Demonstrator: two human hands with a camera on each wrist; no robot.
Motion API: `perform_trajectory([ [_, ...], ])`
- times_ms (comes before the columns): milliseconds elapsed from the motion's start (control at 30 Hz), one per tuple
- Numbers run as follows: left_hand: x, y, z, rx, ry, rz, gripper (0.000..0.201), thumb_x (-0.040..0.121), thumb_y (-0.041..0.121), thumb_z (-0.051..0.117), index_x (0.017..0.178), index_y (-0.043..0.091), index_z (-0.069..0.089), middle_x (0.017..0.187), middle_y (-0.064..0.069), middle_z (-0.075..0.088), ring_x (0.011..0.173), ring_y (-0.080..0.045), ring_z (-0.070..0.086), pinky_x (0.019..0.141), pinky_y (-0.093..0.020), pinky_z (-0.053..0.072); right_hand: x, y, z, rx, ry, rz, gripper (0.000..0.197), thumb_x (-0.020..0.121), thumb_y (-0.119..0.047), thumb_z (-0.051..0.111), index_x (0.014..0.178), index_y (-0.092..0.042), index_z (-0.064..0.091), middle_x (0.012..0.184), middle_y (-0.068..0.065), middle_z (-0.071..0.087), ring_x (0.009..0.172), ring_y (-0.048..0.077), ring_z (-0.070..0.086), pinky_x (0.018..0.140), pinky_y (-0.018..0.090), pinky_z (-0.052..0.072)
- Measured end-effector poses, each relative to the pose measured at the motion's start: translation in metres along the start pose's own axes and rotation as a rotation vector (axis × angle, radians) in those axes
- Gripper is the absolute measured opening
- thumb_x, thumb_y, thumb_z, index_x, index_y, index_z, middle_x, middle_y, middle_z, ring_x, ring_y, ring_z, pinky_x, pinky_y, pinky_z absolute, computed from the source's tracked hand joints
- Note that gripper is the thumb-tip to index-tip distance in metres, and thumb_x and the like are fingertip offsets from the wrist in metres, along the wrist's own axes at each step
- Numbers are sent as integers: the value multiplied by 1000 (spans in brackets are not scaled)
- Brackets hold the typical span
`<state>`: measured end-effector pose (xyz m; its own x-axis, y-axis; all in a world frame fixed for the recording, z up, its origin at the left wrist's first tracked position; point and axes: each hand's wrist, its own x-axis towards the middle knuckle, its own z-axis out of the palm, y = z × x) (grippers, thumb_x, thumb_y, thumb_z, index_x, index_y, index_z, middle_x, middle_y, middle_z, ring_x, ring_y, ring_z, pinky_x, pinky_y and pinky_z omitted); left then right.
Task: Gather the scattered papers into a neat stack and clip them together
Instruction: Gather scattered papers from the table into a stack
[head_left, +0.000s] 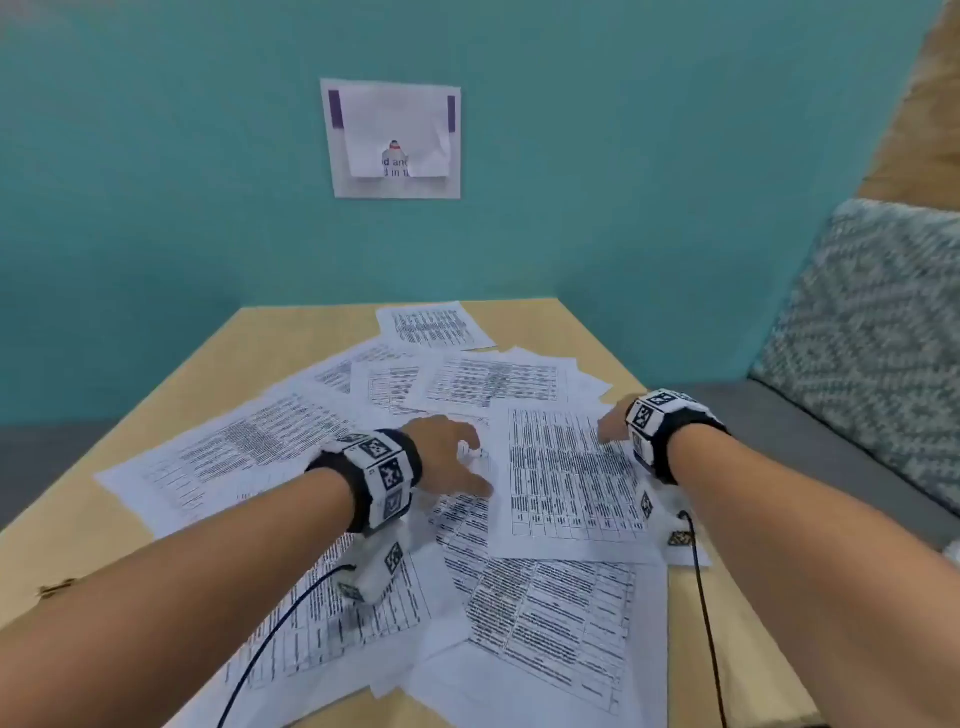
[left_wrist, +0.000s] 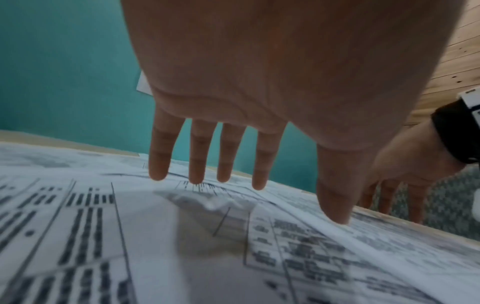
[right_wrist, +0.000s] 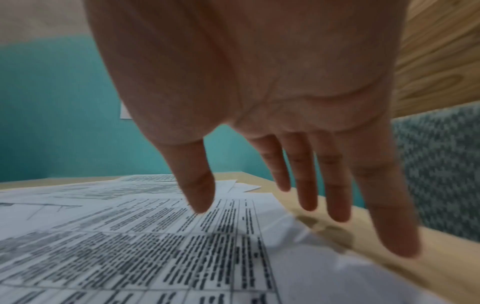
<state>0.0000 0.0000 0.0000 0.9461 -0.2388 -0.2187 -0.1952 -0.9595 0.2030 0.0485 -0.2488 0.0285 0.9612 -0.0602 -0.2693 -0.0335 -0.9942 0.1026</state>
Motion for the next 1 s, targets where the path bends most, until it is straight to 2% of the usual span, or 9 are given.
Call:
perform_trajectory([
  [100, 3, -2, 5, 2, -56, -30, 88, 75, 70, 75, 147, 33, 43, 142, -5, 52, 123, -28, 56, 103, -43, 51, 8, -10, 1, 104, -171, 22, 65, 101, -45, 51, 152, -7, 36, 159, 9, 35, 143, 26, 39, 114, 35, 35],
  [167, 4, -2, 8, -25, -74, -39, 91, 73, 68, 78, 148, 34, 40, 143, -5, 53, 124, -27, 56, 103, -43, 49, 13, -14, 0, 146, -168, 28, 73, 95, -52, 58, 151, -10, 38, 159, 10, 36, 142, 28, 41, 115, 41, 35],
  [433, 0, 2, 3, -72, -101, -66, 101, 74, 59, 83, 155, 28, 29, 137, -6, 60, 117, -27, 58, 99, -39, 50, 17, -13, -15, 240, -172, -20, 61, 98, -31, 61, 150, -7, 39, 160, 10, 32, 146, 27, 32, 112, 34, 32],
  [567, -1, 2, -2, -75, -118, -60, 101, 76, 53, 84, 156, 26, 27, 133, -6, 60, 104, -23, 59, 98, -38, 51, 19, -6, -17, 338, -148, 17, 56, 94, -18, 67, 144, 0, 46, 154, 16, 40, 139, 33, 41, 107, 34, 39],
  [667, 1, 2, -3, -113, -116, -83, 91, 79, 44, 81, 151, 22, 29, 98, 1, 63, 71, -14, 58, 80, -36, 56, 22, -8, -16, 446, -155, 56, 59, 90, -19, 73, 141, -2, 50, 138, 14, 48, 131, 36, 48, 104, 40, 45],
  [700, 2, 1, -4, -128, -109, -93, 84, 81, 41, 78, 147, 21, 31, 93, 0, 63, 67, -14, 58, 76, -37, 57, 23, -10, -16, 462, -147, 58, 62, 89, -21, 74, 142, -3, 49, 131, 12, 48, 131, 35, 48, 105, 40, 45],
  [833, 5, -8, -5, -154, -68, -107, 60, 85, 40, 70, 130, 19, 38, 109, -5, 64, 85, -22, 63, 83, -43, 58, 37, -18, -15, 547, -127, 53, 70, 89, -25, 74, 148, -7, 42, 155, 13, 39, 139, 33, 41, 110, 41, 40],
  [933, 9, -12, -4, -139, -55, -113, 53, 84, 42, 68, 123, 22, 37, 104, -3, 65, 88, -24, 64, 83, -43, 58, 46, -24, -16, 644, -136, 86, 71, 87, -26, 76, 146, -6, 43, 153, 16, 41, 135, 34, 45, 107, 42, 42],
  [1000, 11, -14, -4, -127, -48, -108, 50, 85, 40, 67, 122, 23, 38, 101, -2, 65, 86, -22, 63, 76, -39, 56, 51, -29, -15, 647, -129, 79, 72, 89, -30, 74, 148, -4, 41, 155, 16, 39, 138, 34, 42, 107, 41, 40],
])
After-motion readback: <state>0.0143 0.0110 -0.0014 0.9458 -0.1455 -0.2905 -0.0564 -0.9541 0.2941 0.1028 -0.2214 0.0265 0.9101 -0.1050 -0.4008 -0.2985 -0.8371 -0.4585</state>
